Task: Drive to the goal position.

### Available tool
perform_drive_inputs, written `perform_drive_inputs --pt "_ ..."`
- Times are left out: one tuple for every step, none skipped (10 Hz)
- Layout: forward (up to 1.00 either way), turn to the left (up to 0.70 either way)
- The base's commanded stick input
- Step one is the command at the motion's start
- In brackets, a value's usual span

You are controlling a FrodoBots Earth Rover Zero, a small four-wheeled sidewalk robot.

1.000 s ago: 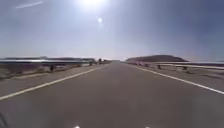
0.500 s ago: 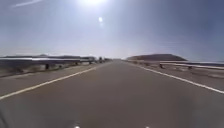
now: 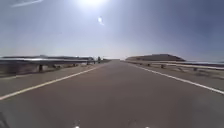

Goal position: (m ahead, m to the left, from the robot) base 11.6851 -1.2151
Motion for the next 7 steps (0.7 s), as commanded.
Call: perform_drive_inputs --pt "1.0 0.0" --pt "1.0 0.0" --pt "1.0 0.0" --pt "1.0 0.0" --pt "1.0 0.0" --pt "1.0 0.0" --pt "1.0 0.0"
